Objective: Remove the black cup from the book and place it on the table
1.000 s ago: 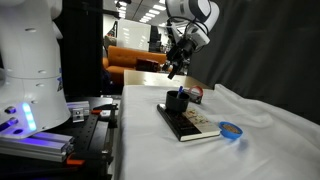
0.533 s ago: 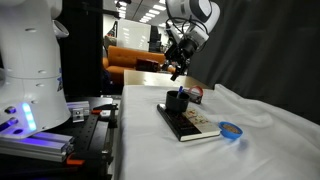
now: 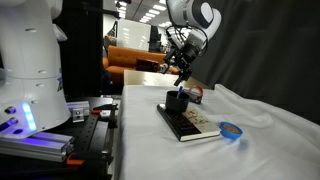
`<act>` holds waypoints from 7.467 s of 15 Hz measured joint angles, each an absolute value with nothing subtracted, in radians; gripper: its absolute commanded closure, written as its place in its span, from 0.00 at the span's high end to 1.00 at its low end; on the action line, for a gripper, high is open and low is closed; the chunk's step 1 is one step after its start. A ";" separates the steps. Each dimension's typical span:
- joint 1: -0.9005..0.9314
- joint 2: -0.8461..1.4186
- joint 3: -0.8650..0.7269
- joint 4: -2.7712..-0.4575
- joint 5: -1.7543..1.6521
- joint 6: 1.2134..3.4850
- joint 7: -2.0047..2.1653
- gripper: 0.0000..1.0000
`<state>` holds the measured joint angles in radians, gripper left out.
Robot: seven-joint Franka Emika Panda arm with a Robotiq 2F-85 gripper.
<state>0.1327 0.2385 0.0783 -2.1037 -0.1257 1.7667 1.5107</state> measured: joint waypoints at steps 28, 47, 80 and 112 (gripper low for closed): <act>0.152 0.280 0.075 -2.074 -0.208 1.749 1.580 1.00; 0.138 0.372 0.063 -2.002 0.312 2.223 1.557 1.00; 0.129 0.395 0.033 -1.997 0.417 2.317 1.507 1.00; 0.063 0.218 -0.022 -2.232 0.335 2.329 1.500 1.00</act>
<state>0.0627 0.2176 -0.0222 -2.2317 0.3351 2.3286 1.4999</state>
